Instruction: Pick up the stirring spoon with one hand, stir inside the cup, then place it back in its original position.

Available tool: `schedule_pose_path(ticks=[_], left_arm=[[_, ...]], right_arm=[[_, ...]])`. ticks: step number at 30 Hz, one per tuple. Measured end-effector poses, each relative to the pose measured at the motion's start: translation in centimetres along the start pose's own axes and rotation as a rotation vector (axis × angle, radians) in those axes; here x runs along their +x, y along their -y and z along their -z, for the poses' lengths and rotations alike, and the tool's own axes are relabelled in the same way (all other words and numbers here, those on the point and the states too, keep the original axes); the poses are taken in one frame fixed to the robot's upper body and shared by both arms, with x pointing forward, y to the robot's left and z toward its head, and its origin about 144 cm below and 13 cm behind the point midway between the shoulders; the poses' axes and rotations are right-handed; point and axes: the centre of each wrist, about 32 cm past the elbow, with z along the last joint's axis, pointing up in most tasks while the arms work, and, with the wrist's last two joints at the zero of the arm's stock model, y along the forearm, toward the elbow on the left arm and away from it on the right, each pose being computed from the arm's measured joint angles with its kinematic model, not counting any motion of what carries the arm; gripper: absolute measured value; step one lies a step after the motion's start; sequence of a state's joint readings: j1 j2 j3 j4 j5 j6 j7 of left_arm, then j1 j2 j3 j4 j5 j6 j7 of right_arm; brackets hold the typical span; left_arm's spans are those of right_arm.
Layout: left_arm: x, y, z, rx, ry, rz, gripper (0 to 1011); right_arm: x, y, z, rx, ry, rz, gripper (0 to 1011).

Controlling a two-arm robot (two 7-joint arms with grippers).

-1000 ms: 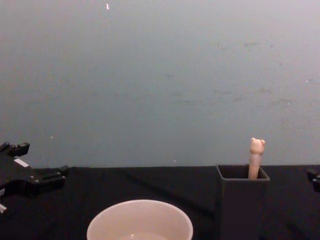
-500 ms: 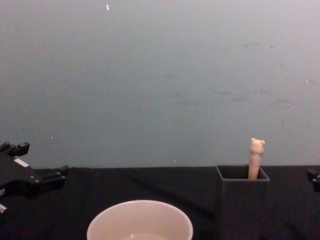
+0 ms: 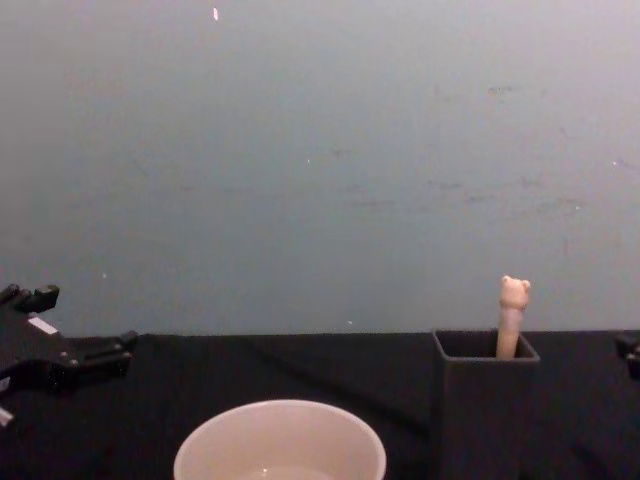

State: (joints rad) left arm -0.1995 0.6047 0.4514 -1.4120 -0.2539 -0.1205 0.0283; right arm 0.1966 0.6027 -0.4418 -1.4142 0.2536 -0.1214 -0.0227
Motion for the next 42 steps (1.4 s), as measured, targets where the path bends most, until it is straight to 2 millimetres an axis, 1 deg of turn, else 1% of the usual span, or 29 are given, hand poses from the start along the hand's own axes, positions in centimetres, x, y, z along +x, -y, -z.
schedule_pose_path(ticks=[7, 14, 20, 25, 31, 37, 42], left_arm=[[0.0, 0.0, 0.0, 0.000, 0.000, 0.000, 1001], [0.0, 0.0, 0.0, 0.000, 0.000, 0.000, 1001], [0.0, 0.0, 0.0, 0.000, 0.000, 0.000, 1001], [0.0, 0.0, 0.0, 0.000, 0.000, 0.000, 1001], [0.0, 0.0, 0.0, 0.000, 0.000, 0.000, 1001], [0.0, 0.0, 0.0, 0.000, 0.000, 0.000, 1001], [0.0, 0.0, 0.0, 0.000, 0.000, 0.000, 1001]], right_arm=[[0.8, 0.4, -0.4, 0.010, -0.047, -0.041, 1000], [2.3, 1.9, -1.3, 0.013, -0.126, -0.152, 1002], [2.9, 3.0, -1.9, 0.025, -0.174, -0.253, 1002], [2.6, 3.6, -2.5, 0.050, -0.191, -0.341, 1002], [1.9, 3.6, -3.1, 0.059, -0.199, -0.410, 1000], [0.8, 2.6, -3.7, 0.065, -0.221, -0.458, 1000], [0.1, 1.5, -3.8, 0.063, -0.239, -0.464, 1002]])
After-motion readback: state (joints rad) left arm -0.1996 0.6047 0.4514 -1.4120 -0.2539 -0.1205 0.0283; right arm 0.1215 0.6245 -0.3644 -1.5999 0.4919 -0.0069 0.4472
